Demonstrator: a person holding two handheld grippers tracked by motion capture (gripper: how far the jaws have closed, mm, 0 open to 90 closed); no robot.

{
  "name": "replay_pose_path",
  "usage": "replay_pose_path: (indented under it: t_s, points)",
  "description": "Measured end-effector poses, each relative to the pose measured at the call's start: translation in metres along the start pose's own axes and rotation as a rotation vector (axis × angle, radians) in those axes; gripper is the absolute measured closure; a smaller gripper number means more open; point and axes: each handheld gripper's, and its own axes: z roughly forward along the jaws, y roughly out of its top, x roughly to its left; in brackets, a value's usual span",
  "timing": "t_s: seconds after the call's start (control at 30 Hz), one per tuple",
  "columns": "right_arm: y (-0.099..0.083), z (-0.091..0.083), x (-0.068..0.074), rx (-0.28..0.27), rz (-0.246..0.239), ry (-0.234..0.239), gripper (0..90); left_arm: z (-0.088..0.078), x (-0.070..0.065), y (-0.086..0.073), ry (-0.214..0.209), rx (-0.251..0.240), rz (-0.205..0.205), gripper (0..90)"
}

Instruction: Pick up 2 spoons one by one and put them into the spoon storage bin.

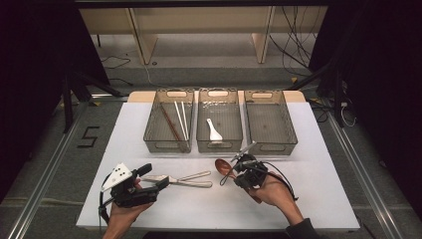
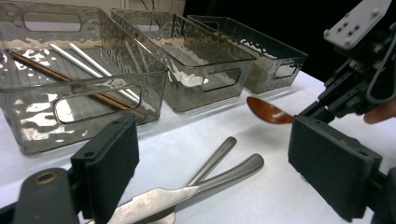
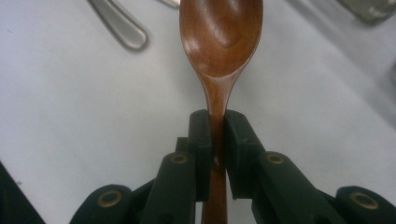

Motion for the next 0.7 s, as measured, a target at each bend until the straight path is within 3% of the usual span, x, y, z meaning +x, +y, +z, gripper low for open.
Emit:
replay_pose_path:
  t_s: [0.4,0.7]
  points:
    - [0.023,-0.022,-0.015,-0.124,0.032,0.001,82.3,0.000,0.001,0.000,0.001,-0.001,-0.002,15.8]
    - [0.052,-0.033,-0.034,-0.199,0.062,-0.020,82.2,0.000,0.001,0.000,0.001,-0.001,-0.005,15.9]
